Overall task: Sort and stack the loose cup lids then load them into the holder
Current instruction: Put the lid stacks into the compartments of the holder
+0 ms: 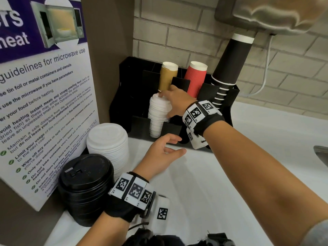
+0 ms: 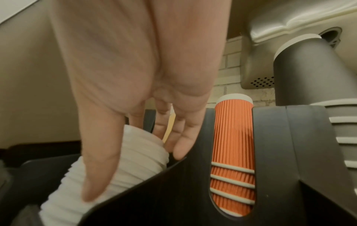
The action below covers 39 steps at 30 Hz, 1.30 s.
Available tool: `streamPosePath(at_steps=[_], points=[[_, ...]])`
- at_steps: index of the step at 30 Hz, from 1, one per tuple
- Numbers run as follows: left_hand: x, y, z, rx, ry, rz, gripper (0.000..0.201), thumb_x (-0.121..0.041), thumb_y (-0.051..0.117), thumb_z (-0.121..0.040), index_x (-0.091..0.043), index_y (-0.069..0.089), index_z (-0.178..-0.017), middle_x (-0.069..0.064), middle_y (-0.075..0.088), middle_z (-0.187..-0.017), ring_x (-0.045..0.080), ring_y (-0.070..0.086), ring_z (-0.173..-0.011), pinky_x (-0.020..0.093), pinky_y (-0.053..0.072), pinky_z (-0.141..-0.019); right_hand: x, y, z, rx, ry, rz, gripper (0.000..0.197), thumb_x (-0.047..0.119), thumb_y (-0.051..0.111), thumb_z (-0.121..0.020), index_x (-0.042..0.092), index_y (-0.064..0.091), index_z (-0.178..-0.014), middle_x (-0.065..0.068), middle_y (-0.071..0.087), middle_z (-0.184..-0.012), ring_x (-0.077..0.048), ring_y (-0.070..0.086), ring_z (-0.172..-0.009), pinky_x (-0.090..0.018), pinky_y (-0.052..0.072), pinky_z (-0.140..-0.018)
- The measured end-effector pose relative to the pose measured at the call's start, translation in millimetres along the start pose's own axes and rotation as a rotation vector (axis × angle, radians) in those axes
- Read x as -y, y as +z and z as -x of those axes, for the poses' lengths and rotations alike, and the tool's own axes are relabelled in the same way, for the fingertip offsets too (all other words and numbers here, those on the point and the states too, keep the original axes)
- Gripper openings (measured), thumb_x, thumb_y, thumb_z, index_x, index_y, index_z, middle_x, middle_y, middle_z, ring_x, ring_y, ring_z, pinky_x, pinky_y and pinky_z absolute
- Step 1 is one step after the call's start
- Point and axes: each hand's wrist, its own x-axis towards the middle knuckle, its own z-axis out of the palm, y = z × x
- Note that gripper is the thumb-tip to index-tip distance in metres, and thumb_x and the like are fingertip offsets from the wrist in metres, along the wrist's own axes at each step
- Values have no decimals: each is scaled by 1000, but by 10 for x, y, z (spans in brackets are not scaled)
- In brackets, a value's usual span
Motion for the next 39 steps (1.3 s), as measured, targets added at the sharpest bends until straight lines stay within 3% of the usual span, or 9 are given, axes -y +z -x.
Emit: streamPosePath(at_steps=[7, 17, 22, 25, 27, 28, 31, 35, 39], points=[[3, 3, -6, -10, -12, 2, 25, -28, 72, -85, -42, 59, -101, -16, 57, -115, 3, 62, -88, 5, 45, -67, -32, -67, 2, -42, -50, 65, 56, 0, 68, -78, 13, 48, -129, -13, 47, -125, -31, 54, -108, -26, 35, -74], [-162, 39, 9, -1, 4, -71, 25, -26, 72, -86, -36, 59, -104, -11, 59, -115, 5, 61, -88, 5, 47, -73, -32, -222, 118, -83, -51, -105, 65, 7, 76, -75, 12, 46, -132, -14, 45, -125, -26, 52, -107, -33, 46, -86], [-600, 46, 132, 95, 117, -166, 24, -22, 71, -86, -22, 63, -109, -4, 63, -112, 17, 64, -96, 19, 50, -84, -77, -309, 502, -260, -25, -419, 51, 18, 72, -83, 10, 47, -127, -7, 55, -99, -14, 54, -78, -17, 45, -70], [-913, 7, 282, 150, 205, -237, 21, -24, 71, -87, -23, 65, -108, -3, 63, -110, 19, 66, -91, 21, 53, -83, -56, -186, 786, -126, -7, -529, 39, 8, 64, -88, 4, 49, -124, -15, 60, -95, -18, 58, -76, -11, 46, -68], [-1082, -48, 376, 133, 261, -302, 20, -25, 71, -87, -24, 65, -106, -5, 62, -110, 8, 65, -91, 14, 51, -78, 19, 33, 941, 4, -44, -568, 34, -9, 56, -88, -12, 50, -121, -34, 56, -105, -42, 57, -93, -34, 49, -88], [-1149, -89, 421, 119, 282, -342, 20, -25, 71, -87, -22, 66, -106, -7, 63, -109, 2, 63, -91, 12, 50, -78, 97, 149, 1024, 74, -69, -579, 35, -9, 57, -88, -13, 50, -122, -31, 57, -112, -42, 56, -101, -39, 48, -92], [-1281, -270, 571, 60, 256, -482, 20, -27, 71, -87, -20, 66, -105, -7, 63, -107, 7, 63, -90, 19, 52, -76, 424, 423, 1271, 312, -222, -566, 51, 29, 73, -83, 26, 47, -127, 19, 51, -114, 6, 53, -101, -10, 48, -82], [-1296, -585, 824, -82, 130, -821, 18, -38, 70, -85, -24, 64, -95, -10, 62, -99, 5, 57, -90, 15, 42, -68, 809, 692, 1407, 533, -289, -630, 70, 45, 77, -75, 32, 42, -135, 15, 50, -126, 0, 50, -114, -21, 48, -91], [-1204, -772, 1091, -275, -59, -1098, 29, -48, 66, -83, -26, 59, -101, -5, 55, -106, 16, 51, -102, 35, 45, -84, 1111, 886, 1430, 612, -322, -613, 89, 49, 78, -73, 18, 34, -144, 4, 49, -129, -9, 51, -114, -24, 46, -97]])
